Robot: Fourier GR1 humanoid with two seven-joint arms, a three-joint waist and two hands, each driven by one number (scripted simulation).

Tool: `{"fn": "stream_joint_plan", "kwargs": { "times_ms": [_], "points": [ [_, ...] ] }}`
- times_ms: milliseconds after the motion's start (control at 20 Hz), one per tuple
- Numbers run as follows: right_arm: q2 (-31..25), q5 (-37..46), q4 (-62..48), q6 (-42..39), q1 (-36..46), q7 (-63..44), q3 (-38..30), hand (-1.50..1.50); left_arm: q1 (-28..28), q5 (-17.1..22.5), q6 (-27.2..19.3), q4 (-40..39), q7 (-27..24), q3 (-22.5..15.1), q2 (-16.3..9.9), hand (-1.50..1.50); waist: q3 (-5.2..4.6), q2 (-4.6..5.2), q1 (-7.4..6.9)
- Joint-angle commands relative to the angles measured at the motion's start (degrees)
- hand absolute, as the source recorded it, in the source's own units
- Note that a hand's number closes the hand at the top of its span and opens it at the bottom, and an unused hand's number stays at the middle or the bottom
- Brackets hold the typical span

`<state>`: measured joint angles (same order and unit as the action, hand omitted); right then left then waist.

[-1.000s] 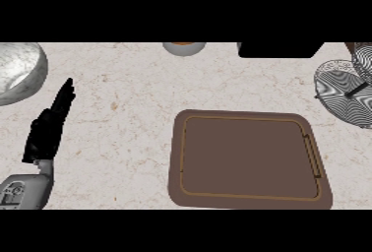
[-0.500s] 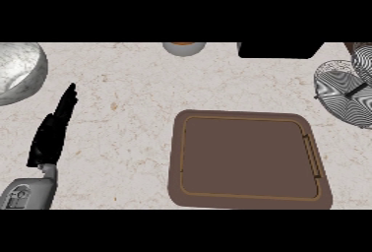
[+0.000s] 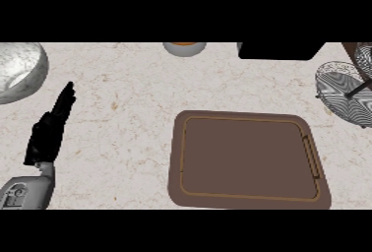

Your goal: Pick the cupcake from the tray and place it in the tiered basket

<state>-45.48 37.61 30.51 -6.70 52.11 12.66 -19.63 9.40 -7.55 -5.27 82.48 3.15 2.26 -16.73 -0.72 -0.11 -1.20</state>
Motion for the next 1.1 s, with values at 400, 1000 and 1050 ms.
{"fn": "stream_joint_plan", "kwargs": {
  "times_ms": [400, 1000, 1050],
  "points": [
    [-8.71, -7.06, -5.09, 0.8, 2.95, -2.67, -9.3, -1.5, -2.37, -2.94, -1.86, 1.65, -0.91, -1.1, 1.86, 0.0, 0.76, 0.33, 0.25],
    [-26.21, -15.68, -16.33, -17.25, -11.55, 8.22, -19.04, -1.5, -5.12, -1.17, 0.49, 4.03, 0.57, 0.52, 0.93, 0.0, 0.91, 0.29, 0.74],
    [-27.89, -16.08, -17.79, -18.67, -12.86, 11.11, -19.89, -1.5, -3.58, -2.01, -0.91, 1.46, -2.05, 0.33, 2.04, 0.0, 1.0, 0.59, 0.98]
  ]
}}
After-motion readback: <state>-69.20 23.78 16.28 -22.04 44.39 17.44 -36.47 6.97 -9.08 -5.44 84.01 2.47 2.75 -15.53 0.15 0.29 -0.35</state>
